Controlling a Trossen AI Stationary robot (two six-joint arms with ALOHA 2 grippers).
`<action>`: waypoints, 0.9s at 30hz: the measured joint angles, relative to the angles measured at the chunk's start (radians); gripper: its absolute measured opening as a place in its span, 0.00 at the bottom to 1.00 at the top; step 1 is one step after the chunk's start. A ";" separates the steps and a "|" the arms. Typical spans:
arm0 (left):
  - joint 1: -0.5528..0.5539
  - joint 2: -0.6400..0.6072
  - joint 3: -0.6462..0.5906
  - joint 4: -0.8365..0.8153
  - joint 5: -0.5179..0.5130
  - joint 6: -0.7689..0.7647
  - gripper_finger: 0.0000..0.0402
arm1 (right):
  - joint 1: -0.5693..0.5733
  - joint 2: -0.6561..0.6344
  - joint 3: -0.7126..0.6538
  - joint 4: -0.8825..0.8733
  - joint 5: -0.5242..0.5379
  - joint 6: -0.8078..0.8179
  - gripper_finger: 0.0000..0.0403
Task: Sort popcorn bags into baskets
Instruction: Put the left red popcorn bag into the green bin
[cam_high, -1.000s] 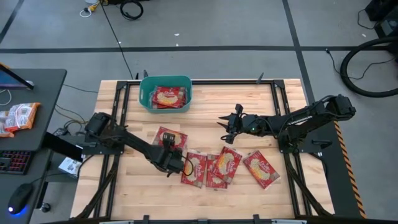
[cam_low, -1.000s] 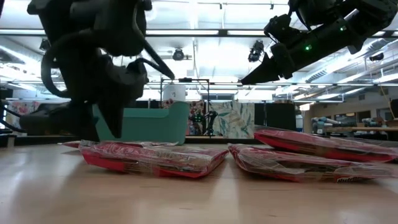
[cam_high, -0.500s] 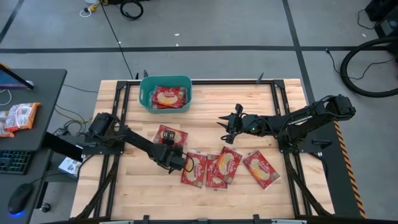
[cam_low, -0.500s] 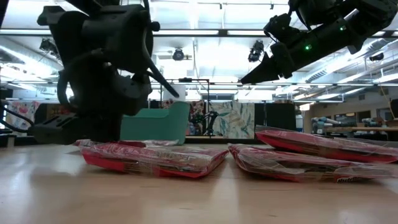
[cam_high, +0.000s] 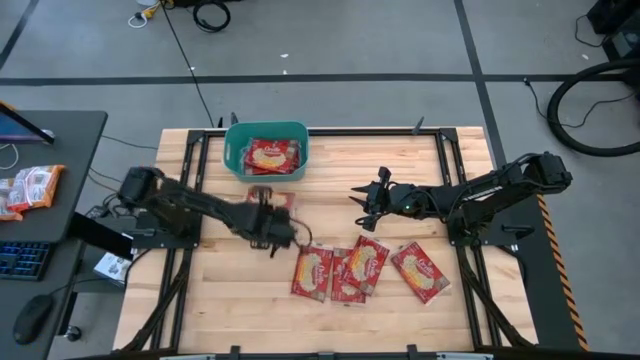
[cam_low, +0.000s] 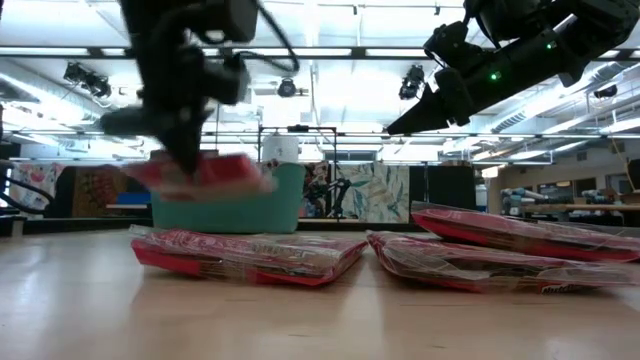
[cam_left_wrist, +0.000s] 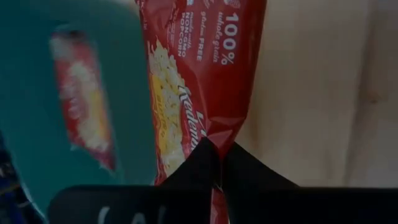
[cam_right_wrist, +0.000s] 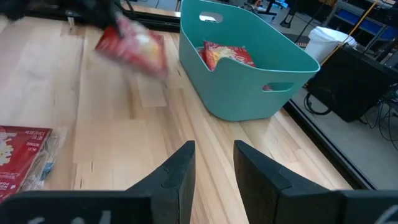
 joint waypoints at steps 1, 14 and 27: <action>0.020 -0.025 0.006 -0.012 -0.002 0.000 0.05 | 0.000 0.000 0.000 0.000 0.000 0.000 0.28; 0.236 -0.154 0.105 -0.072 -0.108 0.223 0.05 | 0.000 0.000 0.000 0.007 0.000 -0.006 0.28; 0.517 -0.154 -0.190 0.508 -0.102 0.734 0.05 | 0.004 0.000 0.000 0.001 -0.003 -0.010 0.28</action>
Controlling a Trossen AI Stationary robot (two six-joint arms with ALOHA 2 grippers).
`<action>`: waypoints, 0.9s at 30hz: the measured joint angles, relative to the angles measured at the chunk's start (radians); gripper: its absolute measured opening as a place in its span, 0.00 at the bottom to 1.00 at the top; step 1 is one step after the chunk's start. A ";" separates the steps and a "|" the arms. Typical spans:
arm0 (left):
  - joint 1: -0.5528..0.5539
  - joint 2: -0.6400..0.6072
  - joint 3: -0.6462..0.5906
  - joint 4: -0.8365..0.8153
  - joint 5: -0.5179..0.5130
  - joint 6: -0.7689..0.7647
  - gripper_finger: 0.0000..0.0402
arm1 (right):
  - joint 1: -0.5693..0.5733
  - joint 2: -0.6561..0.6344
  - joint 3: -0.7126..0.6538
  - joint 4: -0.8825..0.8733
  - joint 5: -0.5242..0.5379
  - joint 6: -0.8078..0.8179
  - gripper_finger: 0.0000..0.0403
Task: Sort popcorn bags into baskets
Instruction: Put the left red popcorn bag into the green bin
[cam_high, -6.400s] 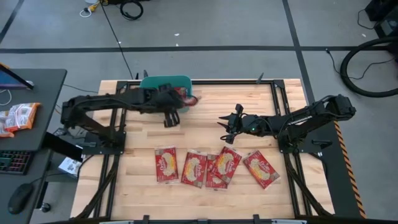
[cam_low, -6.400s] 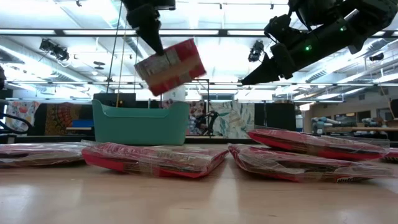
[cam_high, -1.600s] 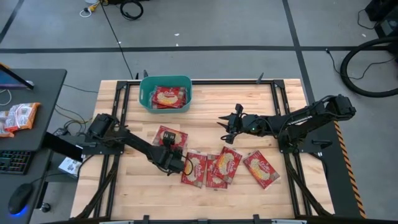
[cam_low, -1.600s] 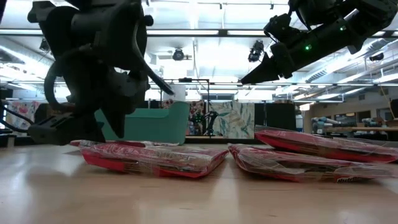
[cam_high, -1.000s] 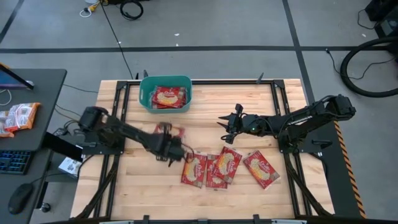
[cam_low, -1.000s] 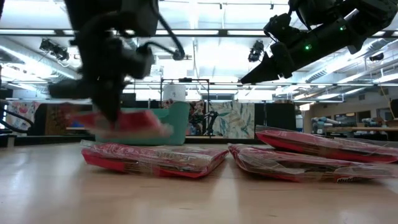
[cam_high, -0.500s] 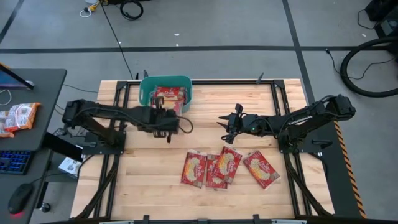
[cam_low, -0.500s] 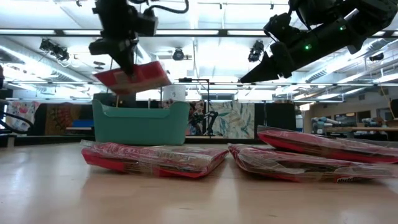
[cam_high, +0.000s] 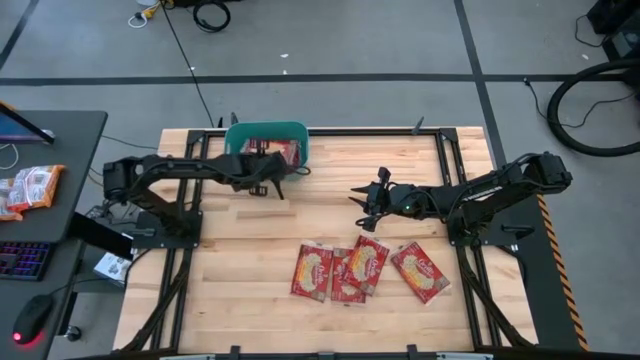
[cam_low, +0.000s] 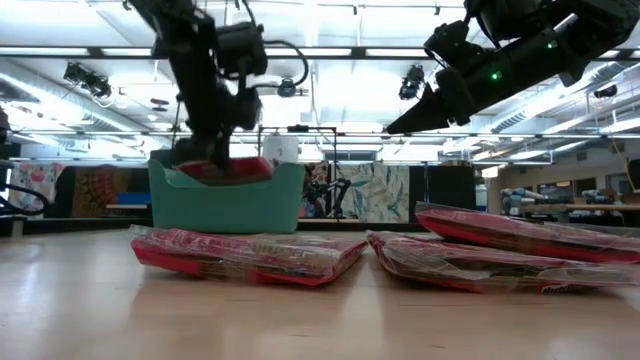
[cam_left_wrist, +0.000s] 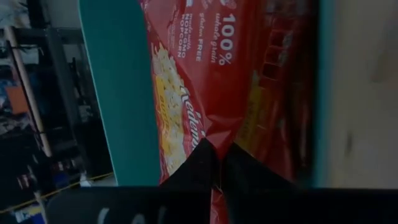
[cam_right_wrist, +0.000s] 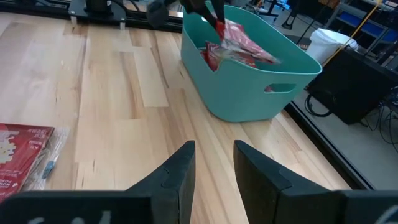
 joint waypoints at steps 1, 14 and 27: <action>0.012 0.000 -0.019 0.035 0.000 0.009 0.05 | 0.000 0.000 0.000 0.000 0.000 -0.002 0.28; -0.020 0.000 0.076 -0.093 0.169 -0.144 0.48 | 0.000 0.000 0.000 0.000 0.001 0.004 0.28; -0.306 0.053 0.110 0.166 0.686 -0.176 0.45 | 0.000 0.000 0.000 0.000 0.004 0.004 0.28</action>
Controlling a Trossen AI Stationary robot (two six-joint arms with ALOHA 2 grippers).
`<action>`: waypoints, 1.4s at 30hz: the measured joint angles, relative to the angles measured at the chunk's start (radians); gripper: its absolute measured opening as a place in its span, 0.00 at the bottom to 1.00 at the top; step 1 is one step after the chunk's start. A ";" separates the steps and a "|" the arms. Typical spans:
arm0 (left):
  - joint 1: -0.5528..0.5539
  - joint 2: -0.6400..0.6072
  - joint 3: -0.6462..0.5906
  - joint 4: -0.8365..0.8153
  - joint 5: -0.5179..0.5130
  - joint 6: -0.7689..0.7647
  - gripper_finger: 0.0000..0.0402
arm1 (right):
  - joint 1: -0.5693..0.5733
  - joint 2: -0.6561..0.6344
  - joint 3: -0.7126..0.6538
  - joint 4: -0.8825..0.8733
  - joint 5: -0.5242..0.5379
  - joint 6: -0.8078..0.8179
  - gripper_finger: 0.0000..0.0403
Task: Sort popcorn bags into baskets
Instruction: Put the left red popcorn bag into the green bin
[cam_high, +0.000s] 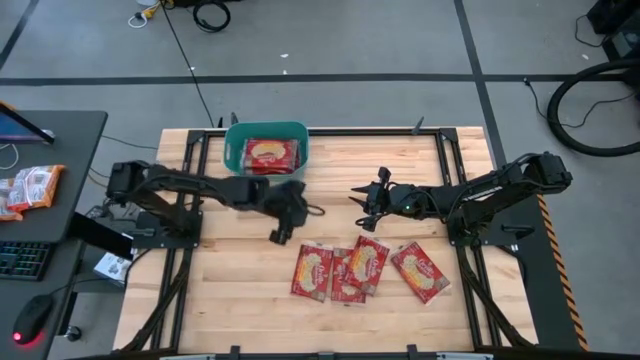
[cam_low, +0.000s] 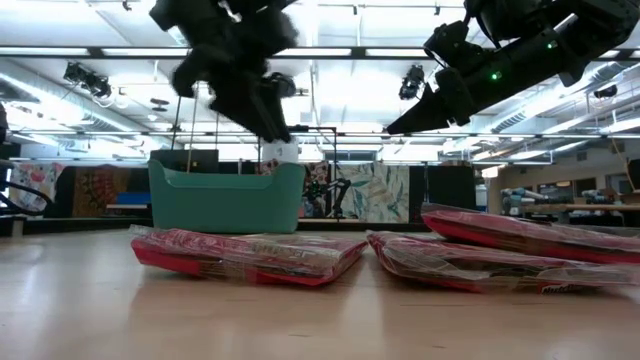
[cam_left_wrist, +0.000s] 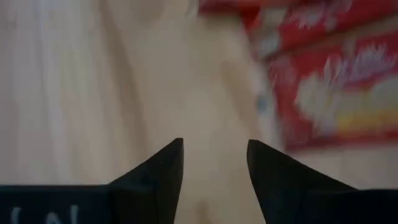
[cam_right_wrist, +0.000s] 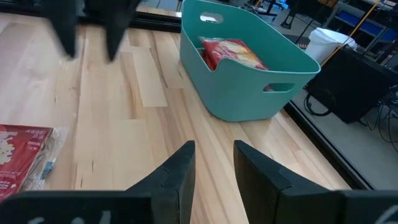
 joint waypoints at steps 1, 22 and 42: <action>-0.017 0.017 0.001 0.011 0.018 -0.023 0.44 | 0.000 0.000 0.000 0.001 0.000 -0.001 0.28; -0.190 0.394 0.131 -0.013 0.099 -0.231 0.35 | 0.000 0.000 0.000 -0.008 0.000 -0.001 0.28; -0.041 0.216 0.129 -0.325 -0.289 -0.660 0.35 | 0.000 0.000 0.000 -0.013 -0.001 0.008 0.28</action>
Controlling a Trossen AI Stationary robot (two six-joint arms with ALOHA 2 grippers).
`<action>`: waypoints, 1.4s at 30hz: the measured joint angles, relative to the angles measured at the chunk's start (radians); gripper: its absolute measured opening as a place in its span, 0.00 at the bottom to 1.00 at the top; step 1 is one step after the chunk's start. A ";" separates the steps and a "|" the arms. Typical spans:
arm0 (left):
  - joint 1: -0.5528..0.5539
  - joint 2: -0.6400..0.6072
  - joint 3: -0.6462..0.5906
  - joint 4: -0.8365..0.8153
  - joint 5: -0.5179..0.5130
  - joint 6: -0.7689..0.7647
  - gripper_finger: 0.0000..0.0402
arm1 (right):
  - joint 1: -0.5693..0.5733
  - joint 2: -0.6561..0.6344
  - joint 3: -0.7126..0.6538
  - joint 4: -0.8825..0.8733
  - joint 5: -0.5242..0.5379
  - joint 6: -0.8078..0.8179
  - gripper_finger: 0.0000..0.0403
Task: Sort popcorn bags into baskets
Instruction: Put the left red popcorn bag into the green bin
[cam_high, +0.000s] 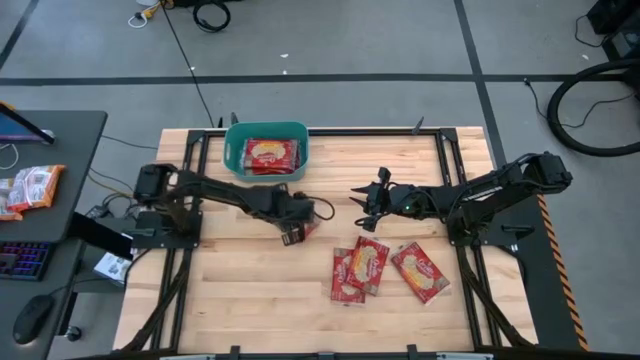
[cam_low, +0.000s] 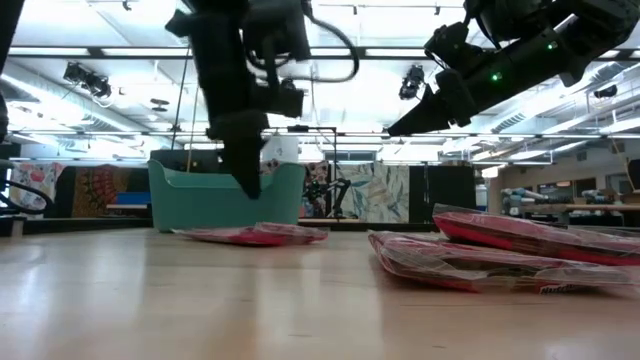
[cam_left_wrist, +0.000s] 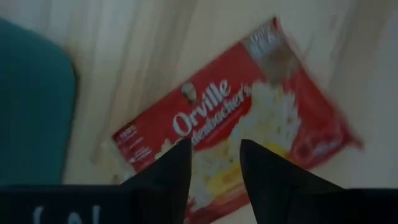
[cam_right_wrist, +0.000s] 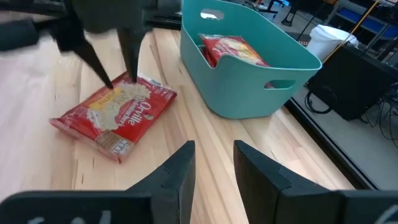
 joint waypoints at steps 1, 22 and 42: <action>-0.006 -0.009 -0.001 -0.012 0.001 0.042 0.35 | 0.000 0.000 0.000 -0.002 0.000 0.000 0.28; -0.199 0.038 -0.141 0.055 -0.218 0.373 0.64 | 0.000 0.000 0.000 0.005 0.000 0.008 0.28; -0.171 0.070 -0.197 0.180 -0.223 0.456 0.35 | 0.000 0.000 0.000 0.004 0.000 0.008 0.28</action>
